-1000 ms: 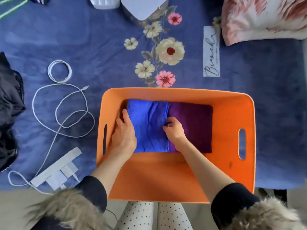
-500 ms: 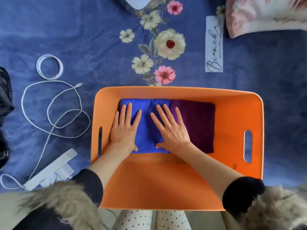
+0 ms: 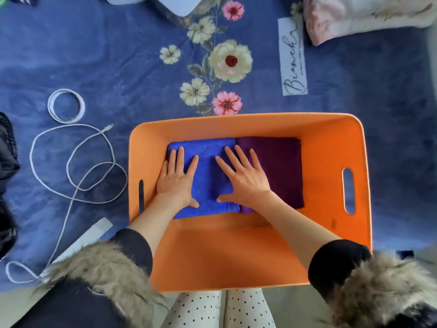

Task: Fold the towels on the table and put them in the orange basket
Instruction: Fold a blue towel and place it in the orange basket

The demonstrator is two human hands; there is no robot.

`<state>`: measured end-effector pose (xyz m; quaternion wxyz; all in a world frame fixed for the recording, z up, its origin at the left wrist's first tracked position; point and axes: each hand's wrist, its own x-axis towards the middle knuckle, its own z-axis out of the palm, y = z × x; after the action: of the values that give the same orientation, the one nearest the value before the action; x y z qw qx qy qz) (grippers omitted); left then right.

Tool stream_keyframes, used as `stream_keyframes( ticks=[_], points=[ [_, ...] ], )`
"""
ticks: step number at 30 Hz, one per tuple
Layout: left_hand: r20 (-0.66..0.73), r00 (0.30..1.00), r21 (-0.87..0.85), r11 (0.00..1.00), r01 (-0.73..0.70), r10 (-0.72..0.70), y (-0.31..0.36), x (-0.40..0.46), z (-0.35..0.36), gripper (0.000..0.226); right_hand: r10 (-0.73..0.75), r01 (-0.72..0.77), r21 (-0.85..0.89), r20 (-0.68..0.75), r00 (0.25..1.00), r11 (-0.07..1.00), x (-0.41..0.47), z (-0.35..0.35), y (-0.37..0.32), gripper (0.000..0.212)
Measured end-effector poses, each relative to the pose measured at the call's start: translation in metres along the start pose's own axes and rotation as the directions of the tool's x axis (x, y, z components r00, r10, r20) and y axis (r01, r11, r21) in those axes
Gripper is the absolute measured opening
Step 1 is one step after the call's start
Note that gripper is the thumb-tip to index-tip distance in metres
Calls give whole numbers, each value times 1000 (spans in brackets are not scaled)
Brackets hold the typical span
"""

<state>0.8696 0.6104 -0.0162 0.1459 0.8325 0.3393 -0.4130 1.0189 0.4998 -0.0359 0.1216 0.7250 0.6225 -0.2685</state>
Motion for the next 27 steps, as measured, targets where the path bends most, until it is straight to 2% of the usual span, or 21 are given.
stream_keyframes(
  ticks=[2, 6, 9, 13, 18, 21, 23, 27],
  points=[
    [-26, 999, -52, 998, -44, 43, -1, -11, -13, 116, 64, -63, 69, -12, 998, 996, -15, -14, -1, 99],
    [-215, 968, -95, 984, -151, 128, 6, -47, -37, 87, 239, -219, 180, -99, 966, 959, -59, -50, 0, 80],
    [-345, 915, -137, 953, -272, 211, 15, -78, -58, 74, 370, -311, 278, -192, 909, 909, -102, -79, 2, 68],
    [-477, 821, -95, 910, -403, 314, 35, -122, -94, 70, 529, -421, 355, -304, 792, 834, -166, -122, 9, 63],
    [-624, 636, 12, 818, -575, 455, 79, -178, -145, 65, 664, -507, 434, -398, 633, 744, -258, -169, 18, 61],
    [-656, 519, 91, 740, -666, 548, 121, -216, -163, 62, 757, -587, 477, -418, 503, 654, -326, -174, 18, 64],
    [-651, 440, 160, 678, -717, 619, 153, -244, -166, 62, 815, -639, 510, -414, 405, 576, -371, -168, 9, 64],
    [-586, 303, 281, 539, -794, 752, 213, -307, -155, 60, 883, -709, 542, -386, 268, 452, -461, -140, -25, 63]
  ],
)
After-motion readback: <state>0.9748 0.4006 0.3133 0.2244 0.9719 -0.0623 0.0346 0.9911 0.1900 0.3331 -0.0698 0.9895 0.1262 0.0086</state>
